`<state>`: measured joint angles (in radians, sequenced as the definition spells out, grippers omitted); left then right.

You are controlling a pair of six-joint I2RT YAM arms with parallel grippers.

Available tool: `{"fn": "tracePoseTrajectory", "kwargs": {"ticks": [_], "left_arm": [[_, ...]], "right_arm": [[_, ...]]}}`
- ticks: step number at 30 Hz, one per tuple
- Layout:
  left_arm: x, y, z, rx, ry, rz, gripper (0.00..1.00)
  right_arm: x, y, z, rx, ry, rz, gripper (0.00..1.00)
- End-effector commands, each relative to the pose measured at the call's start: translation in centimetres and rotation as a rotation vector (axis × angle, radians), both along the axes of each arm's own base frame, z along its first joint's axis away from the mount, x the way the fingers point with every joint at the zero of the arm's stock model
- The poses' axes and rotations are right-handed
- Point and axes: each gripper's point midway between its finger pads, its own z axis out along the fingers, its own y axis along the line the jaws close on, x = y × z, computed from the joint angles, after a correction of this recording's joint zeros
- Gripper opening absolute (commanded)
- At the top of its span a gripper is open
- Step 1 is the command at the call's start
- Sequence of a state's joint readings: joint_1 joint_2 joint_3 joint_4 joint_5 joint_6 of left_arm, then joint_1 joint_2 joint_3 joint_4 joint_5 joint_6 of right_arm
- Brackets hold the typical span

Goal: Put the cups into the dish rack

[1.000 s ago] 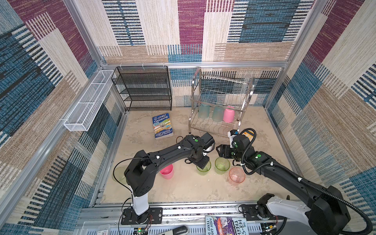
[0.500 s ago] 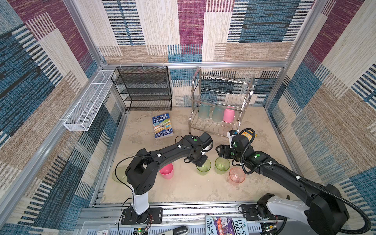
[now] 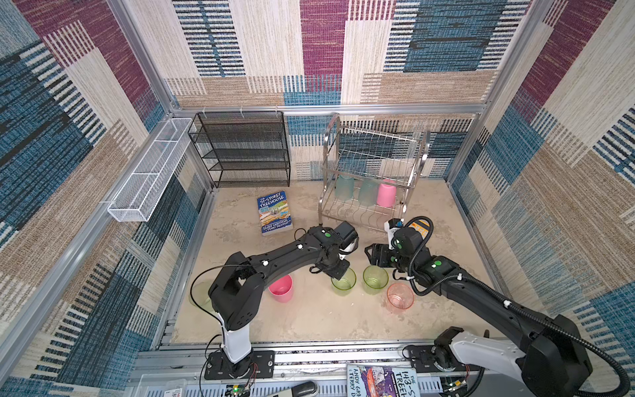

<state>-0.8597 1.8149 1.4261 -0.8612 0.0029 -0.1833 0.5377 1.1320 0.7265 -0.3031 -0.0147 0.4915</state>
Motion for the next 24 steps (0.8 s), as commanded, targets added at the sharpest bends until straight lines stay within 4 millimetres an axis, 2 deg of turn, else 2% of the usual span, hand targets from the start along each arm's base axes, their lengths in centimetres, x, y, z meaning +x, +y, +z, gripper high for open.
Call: {"fn": "tracePoseTrajectory", "kwargs": {"ticks": [1,6,13,18,24], "left_arm": [[0.3,0.3,0.7,-0.015,-0.029,0.002,0.10],[0.5,1.0,1.7,-0.070,-0.037,0.038,0.08],[0.8,1.4,2.0,-0.096,-0.035,0.060,0.04],[1.7,1.9,4.0,-0.200,-0.049,0.124,0.04],[3.6,4.1,6.1,-0.337,-0.051,0.282,0.04]], "right_arm": [[0.7,0.2,0.9,0.015,-0.039,-0.009,0.79],[1.0,0.4,1.2,0.030,-0.045,-0.012,0.79],[1.0,0.3,1.6,0.033,-0.054,-0.021,0.79],[1.2,0.7,2.2,0.063,-0.060,-0.023,0.79],[1.9,1.8,3.6,0.152,-0.059,-0.034,0.80]]}}
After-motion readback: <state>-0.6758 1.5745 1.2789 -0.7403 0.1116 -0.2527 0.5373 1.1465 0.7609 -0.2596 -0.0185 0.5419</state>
